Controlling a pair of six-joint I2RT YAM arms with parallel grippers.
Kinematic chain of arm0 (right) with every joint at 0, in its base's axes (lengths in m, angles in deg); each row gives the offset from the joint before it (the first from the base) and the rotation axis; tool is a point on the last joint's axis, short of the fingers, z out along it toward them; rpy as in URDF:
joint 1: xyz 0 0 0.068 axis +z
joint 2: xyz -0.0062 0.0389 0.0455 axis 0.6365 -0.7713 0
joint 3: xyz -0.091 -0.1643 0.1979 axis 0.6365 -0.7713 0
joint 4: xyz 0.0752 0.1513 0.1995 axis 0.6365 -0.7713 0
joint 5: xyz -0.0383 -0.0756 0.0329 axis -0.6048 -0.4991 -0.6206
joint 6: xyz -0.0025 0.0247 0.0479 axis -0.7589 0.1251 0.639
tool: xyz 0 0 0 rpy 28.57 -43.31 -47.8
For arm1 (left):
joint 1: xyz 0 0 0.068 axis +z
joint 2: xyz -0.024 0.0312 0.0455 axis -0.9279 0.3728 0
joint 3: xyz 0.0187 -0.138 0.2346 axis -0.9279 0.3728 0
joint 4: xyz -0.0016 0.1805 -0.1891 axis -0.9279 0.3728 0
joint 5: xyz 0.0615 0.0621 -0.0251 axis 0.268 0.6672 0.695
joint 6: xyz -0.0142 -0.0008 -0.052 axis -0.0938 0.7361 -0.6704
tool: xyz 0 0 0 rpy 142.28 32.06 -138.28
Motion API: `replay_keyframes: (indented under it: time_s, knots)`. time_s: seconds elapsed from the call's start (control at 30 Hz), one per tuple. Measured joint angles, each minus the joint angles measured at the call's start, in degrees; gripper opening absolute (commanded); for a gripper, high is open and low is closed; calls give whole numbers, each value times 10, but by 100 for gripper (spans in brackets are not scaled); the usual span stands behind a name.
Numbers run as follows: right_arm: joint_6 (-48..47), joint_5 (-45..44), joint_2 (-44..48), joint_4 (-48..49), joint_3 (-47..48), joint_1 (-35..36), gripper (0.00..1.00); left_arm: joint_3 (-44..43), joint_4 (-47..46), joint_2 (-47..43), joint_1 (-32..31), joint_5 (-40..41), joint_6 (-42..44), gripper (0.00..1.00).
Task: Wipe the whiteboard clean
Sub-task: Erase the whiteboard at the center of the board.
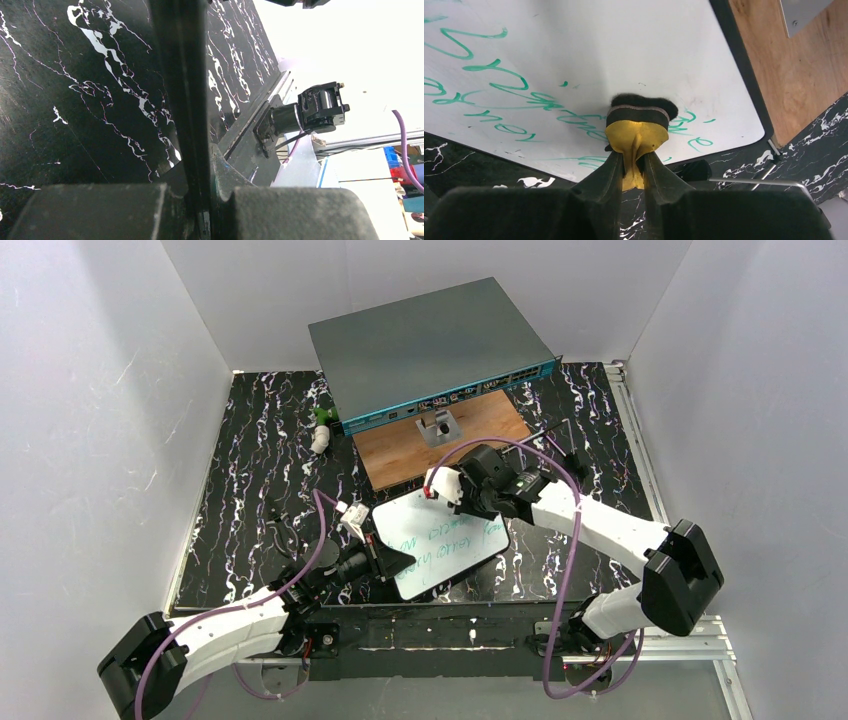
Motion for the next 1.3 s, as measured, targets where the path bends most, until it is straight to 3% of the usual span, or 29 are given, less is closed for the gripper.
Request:
replay_keyframes:
  time_s: [0.4, 0.7, 1.13, 1.3]
  knots:
    - [-2, 4, 1, 5, -10, -41, 1, 0, 14, -14, 0, 2, 2, 0]
    - [-8, 50, 5, -18, -20, -9, 1, 2, 10, -12, 0, 2, -1, 0]
    - [26, -28, -6, 15, -20, -47, 1, 2, 0, -4, 0, 9, 2, 0]
    - [25, -14, -6, 9, -20, -43, 1, 2, 0, -4, 0, 9, 2, 0]
